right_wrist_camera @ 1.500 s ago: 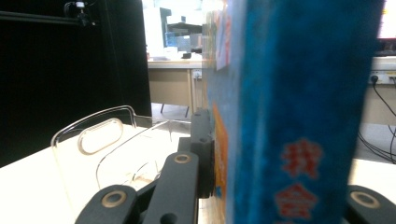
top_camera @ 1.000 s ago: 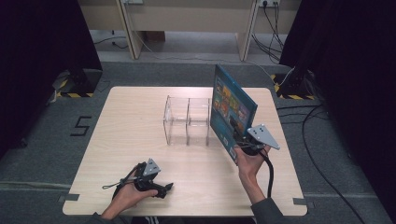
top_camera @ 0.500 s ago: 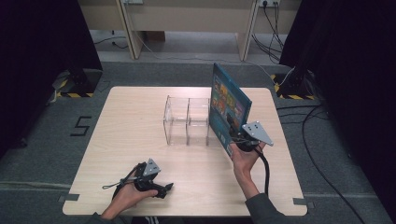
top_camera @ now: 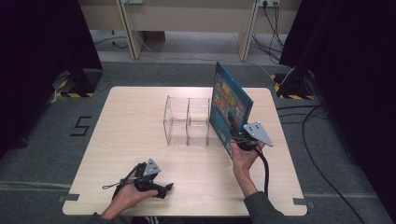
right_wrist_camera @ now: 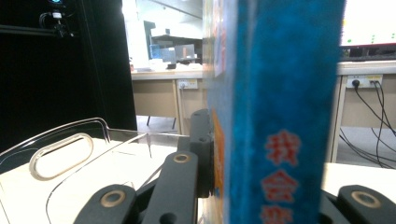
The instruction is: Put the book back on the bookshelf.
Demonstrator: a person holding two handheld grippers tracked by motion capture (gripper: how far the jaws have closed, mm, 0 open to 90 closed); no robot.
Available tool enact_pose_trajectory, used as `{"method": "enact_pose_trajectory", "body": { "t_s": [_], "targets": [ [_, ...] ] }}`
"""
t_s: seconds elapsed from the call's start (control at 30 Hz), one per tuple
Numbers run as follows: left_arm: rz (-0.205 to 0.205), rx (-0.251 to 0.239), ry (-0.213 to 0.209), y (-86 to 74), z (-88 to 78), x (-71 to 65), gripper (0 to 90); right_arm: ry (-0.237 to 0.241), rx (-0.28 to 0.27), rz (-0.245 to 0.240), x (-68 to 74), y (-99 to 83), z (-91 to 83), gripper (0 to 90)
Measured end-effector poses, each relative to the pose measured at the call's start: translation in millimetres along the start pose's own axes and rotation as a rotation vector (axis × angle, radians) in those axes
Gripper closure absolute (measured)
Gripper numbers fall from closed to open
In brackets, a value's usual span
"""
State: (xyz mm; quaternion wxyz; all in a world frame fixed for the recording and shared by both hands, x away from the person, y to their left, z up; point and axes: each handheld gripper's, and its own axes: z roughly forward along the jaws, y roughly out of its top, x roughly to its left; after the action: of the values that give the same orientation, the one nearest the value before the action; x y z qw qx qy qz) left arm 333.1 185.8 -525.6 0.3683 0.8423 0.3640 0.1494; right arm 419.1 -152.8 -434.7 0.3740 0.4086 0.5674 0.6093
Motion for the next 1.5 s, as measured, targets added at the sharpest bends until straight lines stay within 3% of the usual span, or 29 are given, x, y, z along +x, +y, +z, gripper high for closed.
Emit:
{"method": "enact_pose_trajectory", "body": {
  "t_s": [0.27,0.53,0.83,1.5],
  "targets": [
    [0.001,0.0,-0.001,-0.1,-0.1,0.0,0.0,0.009,-0.003,-0.005,1.5,-0.1,-0.5,81.7],
    [0.001,0.0,-0.002,-0.3,-0.2,-0.4,0.0,0.008,0.043,-0.014,0.4,0.5,-6.9,81.2],
    [0.001,0.0,-0.004,-0.4,-0.3,-0.5,0.0,0.003,0.05,-0.016,3.3,0.1,-8.1,79.8],
    [0.001,-0.001,-0.004,-0.4,-0.3,-0.7,0.0,-0.004,0.065,-0.022,-4.1,-1.9,-13.1,76.9]
  ]
}}
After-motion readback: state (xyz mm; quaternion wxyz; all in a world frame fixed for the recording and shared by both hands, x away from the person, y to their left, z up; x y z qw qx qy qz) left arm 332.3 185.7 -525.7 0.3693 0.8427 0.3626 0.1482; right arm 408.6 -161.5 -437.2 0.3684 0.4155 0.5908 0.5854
